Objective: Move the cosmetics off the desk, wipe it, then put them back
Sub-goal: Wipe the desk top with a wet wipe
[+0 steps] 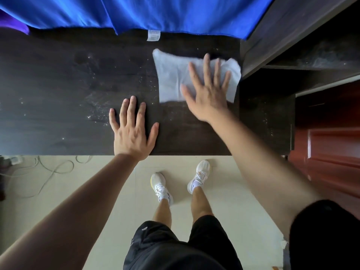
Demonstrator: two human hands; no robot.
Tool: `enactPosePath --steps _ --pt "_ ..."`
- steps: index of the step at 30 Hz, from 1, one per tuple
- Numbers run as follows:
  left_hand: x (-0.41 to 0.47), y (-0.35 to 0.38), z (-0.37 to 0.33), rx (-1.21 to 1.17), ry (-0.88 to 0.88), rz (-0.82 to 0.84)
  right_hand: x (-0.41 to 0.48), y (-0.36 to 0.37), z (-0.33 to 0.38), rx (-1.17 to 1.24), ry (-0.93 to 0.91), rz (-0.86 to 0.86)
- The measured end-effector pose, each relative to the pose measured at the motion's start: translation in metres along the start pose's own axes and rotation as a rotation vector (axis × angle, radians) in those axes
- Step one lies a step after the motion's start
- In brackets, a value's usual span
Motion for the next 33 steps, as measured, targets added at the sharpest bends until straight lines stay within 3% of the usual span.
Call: enactPosePath --steps 4,7,16,18,21,23,28,33 --pt "0.000 0.000 0.001 0.006 0.009 0.009 -0.097 0.025 0.006 -0.028 -0.196 -0.033" --pt "0.000 -0.001 0.000 0.016 0.001 0.026 -0.121 0.030 -0.005 -0.005 -0.170 -0.020" --pt "0.000 -0.002 -0.001 0.035 -0.004 0.024 0.067 -0.028 -0.009 0.079 0.131 0.034" --pt "0.000 -0.001 0.000 0.033 0.003 0.016 0.063 -0.022 0.019 0.072 0.049 0.034" --pt "0.002 -0.001 0.000 0.024 0.007 0.011 0.006 -0.002 0.053 -0.015 -0.249 0.027" --pt "0.002 -0.001 -0.001 0.023 0.002 0.019 -0.022 0.008 0.047 -0.021 -0.299 0.042" --pt "0.001 -0.001 -0.001 0.037 -0.003 0.036 -0.010 -0.001 0.000 -0.013 -0.148 -0.002" --pt "0.002 -0.001 -0.002 0.051 -0.005 0.046 0.047 -0.019 -0.018 0.100 0.211 0.002"
Point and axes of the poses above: each hand's wrist, its own x-axis towards the middle knuckle, its own y-axis out of the palm, z = x × y, the point moved 3 cm from there along x, towards the middle knuckle, and after that the axes turned 4 degrees about -y, right-handed, at the moved point
